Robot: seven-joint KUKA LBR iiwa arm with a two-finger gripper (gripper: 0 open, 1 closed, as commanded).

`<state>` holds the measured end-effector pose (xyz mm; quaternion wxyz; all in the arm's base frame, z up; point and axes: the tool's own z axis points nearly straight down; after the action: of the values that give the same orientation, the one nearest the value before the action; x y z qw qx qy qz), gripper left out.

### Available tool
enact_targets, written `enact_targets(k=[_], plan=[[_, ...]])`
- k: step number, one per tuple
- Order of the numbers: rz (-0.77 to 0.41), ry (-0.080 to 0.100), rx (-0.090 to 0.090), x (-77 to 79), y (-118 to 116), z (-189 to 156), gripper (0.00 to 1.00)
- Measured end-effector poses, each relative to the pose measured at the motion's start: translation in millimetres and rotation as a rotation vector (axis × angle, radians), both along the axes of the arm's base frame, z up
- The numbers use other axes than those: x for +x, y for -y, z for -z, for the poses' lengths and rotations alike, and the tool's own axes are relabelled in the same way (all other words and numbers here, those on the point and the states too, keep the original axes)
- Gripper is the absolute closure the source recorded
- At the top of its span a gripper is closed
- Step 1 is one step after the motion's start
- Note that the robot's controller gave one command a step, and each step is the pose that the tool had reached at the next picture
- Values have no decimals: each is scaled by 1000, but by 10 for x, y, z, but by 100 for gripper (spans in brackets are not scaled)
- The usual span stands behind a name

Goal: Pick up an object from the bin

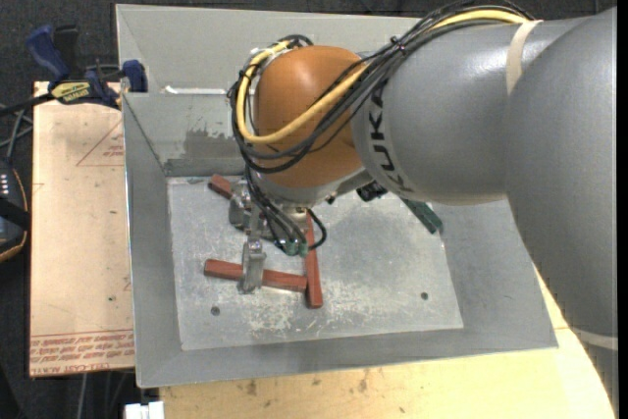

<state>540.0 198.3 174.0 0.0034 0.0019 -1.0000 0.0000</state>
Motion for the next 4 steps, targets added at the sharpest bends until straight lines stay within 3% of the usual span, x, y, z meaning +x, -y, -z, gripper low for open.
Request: enact_targets(k=[1,2,3,4], plan=[[3,7,1,21,8,-40,0],[-106,7,1,-158,538,1030,100],[-106,7,1,-158,538,1030,100],[-146,17,3,32,474,-706,100]])
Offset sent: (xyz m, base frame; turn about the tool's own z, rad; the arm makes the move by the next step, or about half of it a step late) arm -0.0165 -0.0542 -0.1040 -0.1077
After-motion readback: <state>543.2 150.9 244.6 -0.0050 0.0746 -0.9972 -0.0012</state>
